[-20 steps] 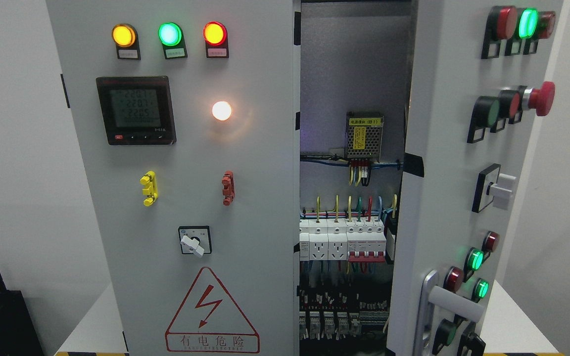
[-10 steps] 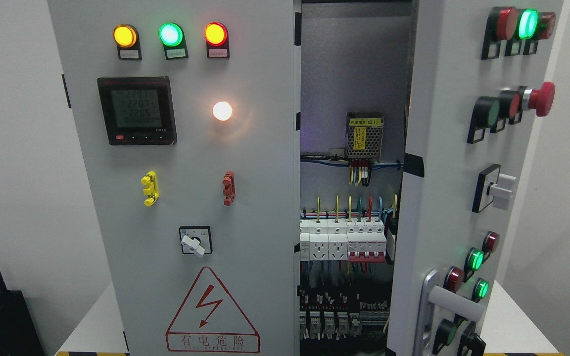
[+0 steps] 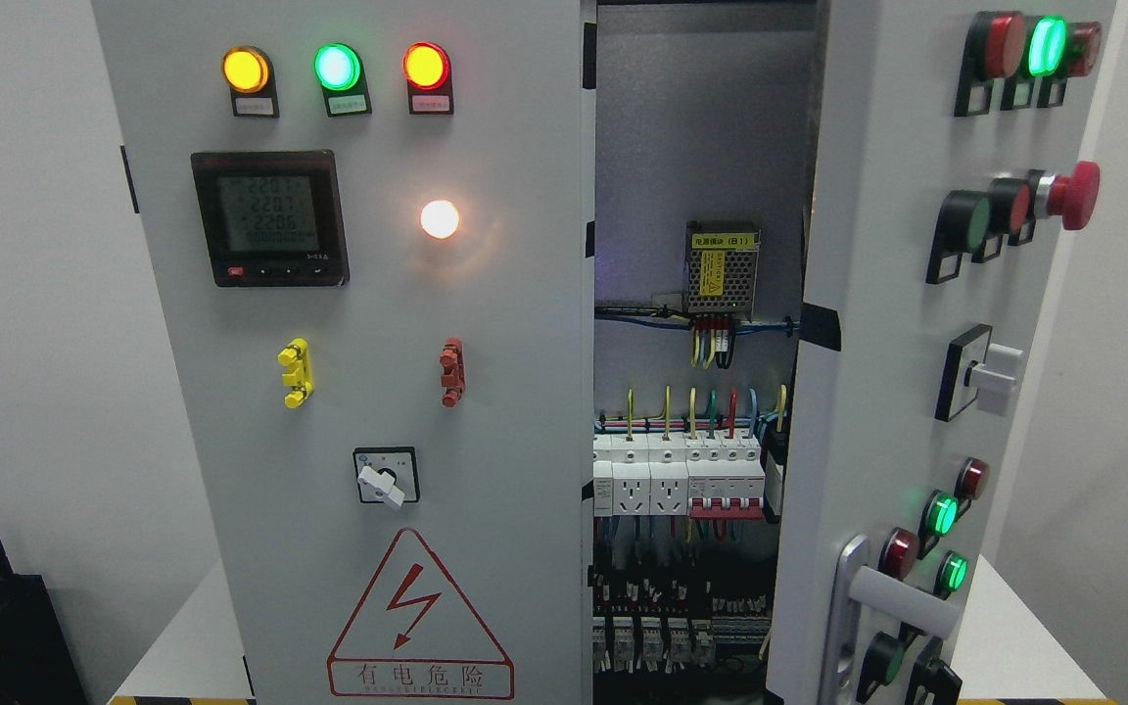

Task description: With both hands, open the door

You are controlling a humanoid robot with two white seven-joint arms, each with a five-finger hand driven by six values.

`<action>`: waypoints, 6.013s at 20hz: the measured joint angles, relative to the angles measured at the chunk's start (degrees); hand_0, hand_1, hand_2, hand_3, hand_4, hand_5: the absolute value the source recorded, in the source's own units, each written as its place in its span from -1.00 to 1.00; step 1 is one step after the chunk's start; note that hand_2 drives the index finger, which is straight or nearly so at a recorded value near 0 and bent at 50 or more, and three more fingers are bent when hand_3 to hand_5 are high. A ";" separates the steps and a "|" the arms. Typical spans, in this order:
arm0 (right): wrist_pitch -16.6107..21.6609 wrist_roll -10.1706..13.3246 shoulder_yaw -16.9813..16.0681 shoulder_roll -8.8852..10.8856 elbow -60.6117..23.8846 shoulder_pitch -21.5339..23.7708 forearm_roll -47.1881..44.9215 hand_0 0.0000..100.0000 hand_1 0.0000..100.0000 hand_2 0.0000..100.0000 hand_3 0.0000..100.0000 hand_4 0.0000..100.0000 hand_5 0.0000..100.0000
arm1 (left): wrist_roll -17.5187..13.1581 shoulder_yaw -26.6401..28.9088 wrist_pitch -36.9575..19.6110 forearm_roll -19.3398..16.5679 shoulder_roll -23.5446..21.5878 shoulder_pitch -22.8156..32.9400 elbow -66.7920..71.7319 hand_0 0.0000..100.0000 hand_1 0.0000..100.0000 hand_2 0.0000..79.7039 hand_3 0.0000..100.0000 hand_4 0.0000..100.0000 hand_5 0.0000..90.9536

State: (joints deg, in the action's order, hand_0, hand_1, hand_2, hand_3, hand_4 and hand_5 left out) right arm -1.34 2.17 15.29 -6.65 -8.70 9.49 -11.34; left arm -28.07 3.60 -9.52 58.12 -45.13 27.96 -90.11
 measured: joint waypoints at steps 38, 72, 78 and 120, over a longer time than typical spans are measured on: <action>0.00 -0.01 0.00 -0.02 0.00 0.00 0.00 -1.00 -1.00 -1.00 -1.00 -1.00 -1.00 | -21.78 -38.82 17.08 25.45 -28.57 -80.86 -10.59 -1.00 -1.00 -1.00 -1.00 -0.94 -1.00; 0.01 -0.01 0.00 0.00 0.01 0.00 0.00 -1.00 -1.00 -1.00 -1.00 -1.00 -1.00 | -3.19 -74.06 25.96 38.44 3.40 -118.20 0.95 -1.00 -1.00 -1.00 -1.00 -0.94 -1.00; 0.01 -0.01 0.00 0.00 0.00 0.00 0.00 -1.00 -1.00 -1.00 -1.00 -1.00 -1.00 | 3.00 -72.25 26.22 39.22 9.60 -118.29 1.16 -1.00 -1.00 -1.00 -1.00 -0.94 -1.00; 0.01 -0.01 0.00 -0.01 0.00 0.00 0.00 -1.00 -1.00 -1.00 -1.00 -1.00 -1.00 | 18.76 -67.73 26.92 33.30 41.80 -117.31 4.10 -1.00 -1.00 -1.00 -1.00 -0.94 -1.00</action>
State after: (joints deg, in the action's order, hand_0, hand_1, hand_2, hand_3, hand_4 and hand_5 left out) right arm -1.33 2.16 15.29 -6.66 -8.70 9.49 -11.34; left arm -9.30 -64.12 17.40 91.42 -3.33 -89.34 -86.01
